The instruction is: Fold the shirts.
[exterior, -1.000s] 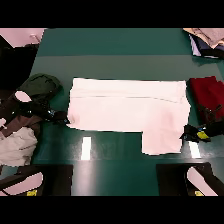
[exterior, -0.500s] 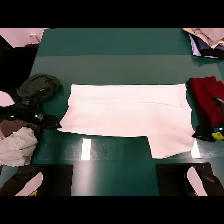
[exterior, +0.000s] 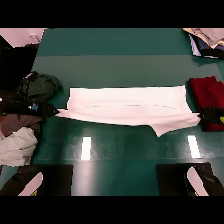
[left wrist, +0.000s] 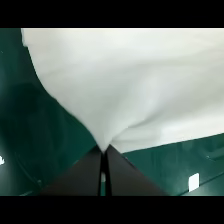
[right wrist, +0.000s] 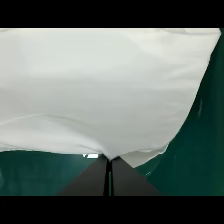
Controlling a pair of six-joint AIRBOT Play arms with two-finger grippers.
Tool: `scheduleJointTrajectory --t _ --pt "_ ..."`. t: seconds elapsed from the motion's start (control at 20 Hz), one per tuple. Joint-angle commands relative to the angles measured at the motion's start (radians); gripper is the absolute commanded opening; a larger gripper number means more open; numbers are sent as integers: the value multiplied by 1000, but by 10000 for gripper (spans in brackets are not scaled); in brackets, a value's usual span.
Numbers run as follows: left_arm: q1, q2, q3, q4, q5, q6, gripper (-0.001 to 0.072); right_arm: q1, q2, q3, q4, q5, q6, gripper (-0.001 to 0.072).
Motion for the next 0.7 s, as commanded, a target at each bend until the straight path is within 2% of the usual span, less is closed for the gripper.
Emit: scheduleJointTrajectory --t 0.0,0.35,0.6,0.65 --pt "0 -70 5 -15 140 -2 20 1 -135 64 17 -82 -7 18" --pt "0 -297 75 -76 318 0 20 2 -406 232 52 -106 -7 19" --pt "0 -454 182 -127 399 -18 24 2 -577 308 232 -201 -7 23" --pt "0 -470 201 -128 433 -56 242 2 -609 319 278 -224 -8 26"
